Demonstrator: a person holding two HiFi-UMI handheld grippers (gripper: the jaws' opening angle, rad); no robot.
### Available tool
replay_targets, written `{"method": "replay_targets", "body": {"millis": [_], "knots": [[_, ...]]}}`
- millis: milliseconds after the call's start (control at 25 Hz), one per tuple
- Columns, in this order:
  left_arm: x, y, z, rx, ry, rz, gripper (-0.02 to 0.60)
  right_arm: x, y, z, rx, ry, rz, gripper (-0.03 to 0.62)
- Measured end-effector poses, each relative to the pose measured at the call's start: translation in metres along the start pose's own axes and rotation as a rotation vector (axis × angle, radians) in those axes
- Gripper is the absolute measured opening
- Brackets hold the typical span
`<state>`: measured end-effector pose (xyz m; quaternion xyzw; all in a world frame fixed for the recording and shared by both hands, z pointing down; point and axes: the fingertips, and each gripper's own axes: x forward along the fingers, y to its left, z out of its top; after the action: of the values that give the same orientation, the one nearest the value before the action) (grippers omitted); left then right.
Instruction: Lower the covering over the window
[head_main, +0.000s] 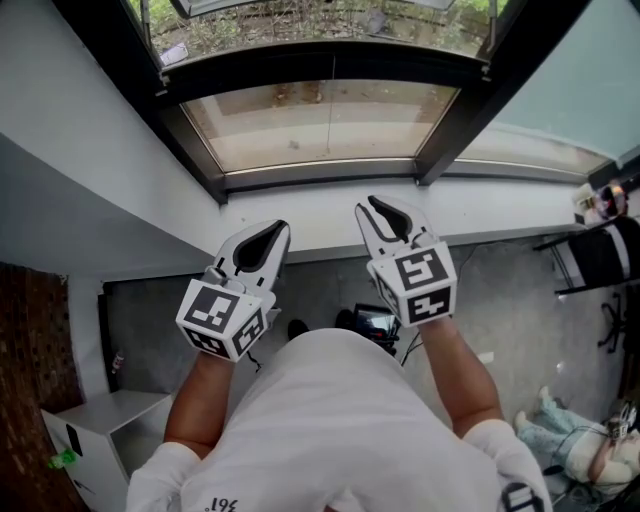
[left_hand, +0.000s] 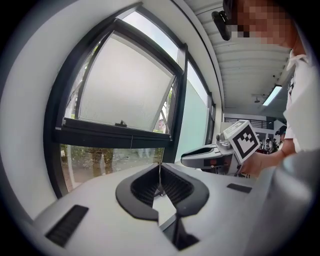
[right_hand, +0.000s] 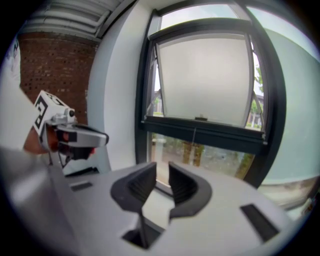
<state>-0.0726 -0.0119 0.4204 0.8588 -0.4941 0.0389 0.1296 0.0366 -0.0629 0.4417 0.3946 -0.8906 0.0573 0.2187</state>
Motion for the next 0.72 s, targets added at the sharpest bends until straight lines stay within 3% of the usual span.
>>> {"method": "replay_targets", "body": {"millis": [720], "knots": [[0.011,-0.028,-0.021,-0.049,0.028,0.047,0.026,-0.020,-0.015,-0.028,0.045,-0.006,0.059,0.023]]}}
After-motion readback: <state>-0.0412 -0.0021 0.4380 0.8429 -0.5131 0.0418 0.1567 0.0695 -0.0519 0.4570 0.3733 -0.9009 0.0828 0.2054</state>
